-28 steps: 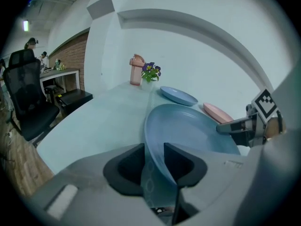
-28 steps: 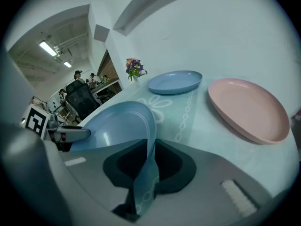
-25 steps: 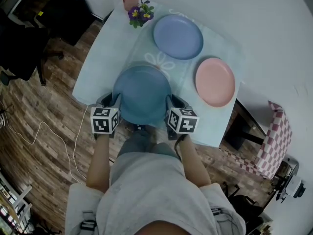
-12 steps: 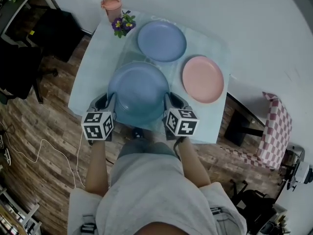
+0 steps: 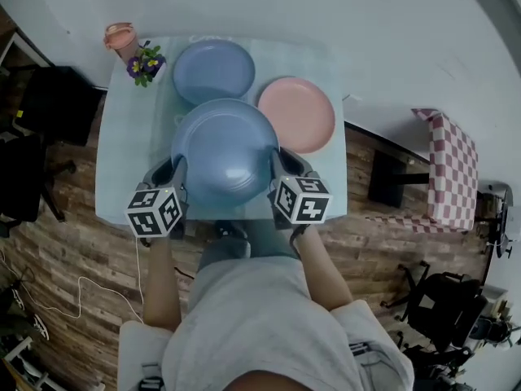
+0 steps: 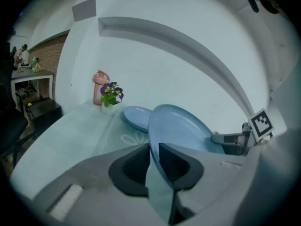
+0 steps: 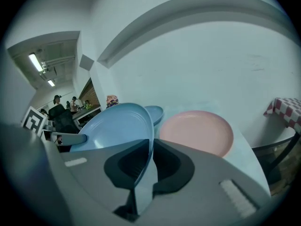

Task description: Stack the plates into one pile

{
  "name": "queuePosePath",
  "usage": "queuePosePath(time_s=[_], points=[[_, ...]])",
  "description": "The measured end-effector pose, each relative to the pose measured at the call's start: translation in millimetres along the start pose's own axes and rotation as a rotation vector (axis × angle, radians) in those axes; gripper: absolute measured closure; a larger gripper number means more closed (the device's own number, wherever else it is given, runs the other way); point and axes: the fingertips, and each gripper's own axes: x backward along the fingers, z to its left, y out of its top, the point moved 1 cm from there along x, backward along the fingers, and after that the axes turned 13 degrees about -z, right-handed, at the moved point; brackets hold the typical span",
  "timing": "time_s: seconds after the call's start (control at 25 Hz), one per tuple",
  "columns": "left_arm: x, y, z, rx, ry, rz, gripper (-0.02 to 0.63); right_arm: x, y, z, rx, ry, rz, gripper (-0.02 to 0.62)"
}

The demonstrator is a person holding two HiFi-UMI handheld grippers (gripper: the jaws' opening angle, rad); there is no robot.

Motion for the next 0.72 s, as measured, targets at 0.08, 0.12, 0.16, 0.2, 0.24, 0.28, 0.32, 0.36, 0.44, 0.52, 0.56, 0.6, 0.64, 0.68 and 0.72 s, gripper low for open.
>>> queuePosePath(time_s=[0.08,0.12,0.16,0.2,0.24,0.28,0.32,0.36,0.44,0.52,0.56,0.6,0.64,0.68,0.72], points=[[-11.1,0.5,-13.8,-0.006,-0.029,0.008,0.543,7.8,4.6,-14.5,-0.008,-0.03,-0.015,0.566],[-16.5,0.9,-20.4,-0.01,-0.042,0.011,0.545,11.2,6.4,-21.6,-0.013,-0.044,-0.022,0.566],[-22.0,1.3,-26.6,-0.017,-0.054,0.015,0.545,14.3,7.9,-28.6,-0.018,-0.057,-0.027,0.566],[-27.5,1.7,-32.5,-0.025,-0.064,0.019,0.545,17.0,9.4,-35.3,-0.024,-0.07,-0.032,0.566],[-33.1,2.2,-38.3,-0.033,-0.073,0.024,0.545,19.4,11.0,-42.0,-0.028,-0.082,-0.035,0.566],[-38.7,3.0,-44.3,-0.04,-0.082,0.029,0.545,21.6,12.9,-48.8,-0.032,-0.094,-0.039,0.566],[-44.6,4.0,-50.4,-0.043,-0.091,0.033,0.546,23.5,15.3,-55.7,-0.036,-0.105,-0.043,0.566],[-50.7,4.9,-56.4,-0.045,-0.1,0.037,0.546,25.0,18.2,-62.7,-0.038,-0.116,-0.048,0.566],[-64.4,6.3,-67.4,-0.053,-0.117,0.046,0.548,26.3,24.9,-76.6,-0.043,-0.134,-0.058,0.566],[-79.3,7.1,-77.7,-0.069,-0.13,0.058,0.548,26.3,31.7,-90.5,-0.048,-0.149,-0.069,0.566],[-86.6,7.5,-83.1,-0.075,-0.137,0.065,0.548,26.3,34.9,-97.7,-0.052,-0.156,-0.073,0.566],[-93.9,8.0,-89.0,-0.078,-0.143,0.071,0.548,26.4,38.2,-105.3,-0.057,-0.164,-0.076,0.568],[-101.0,8.6,-95.1,-0.079,-0.149,0.077,0.548,26.4,41.8,-113.2,-0.061,-0.171,-0.078,0.568],[-108.2,9.3,-101.4,-0.08,-0.155,0.082,0.548,26.2,45.9,-121.2,-0.065,-0.178,-0.082,0.569],[-115.3,10.1,-107.4,-0.082,-0.16,0.088,0.548,25.7,50.3,-129.0,-0.068,-0.185,-0.085,0.569]])
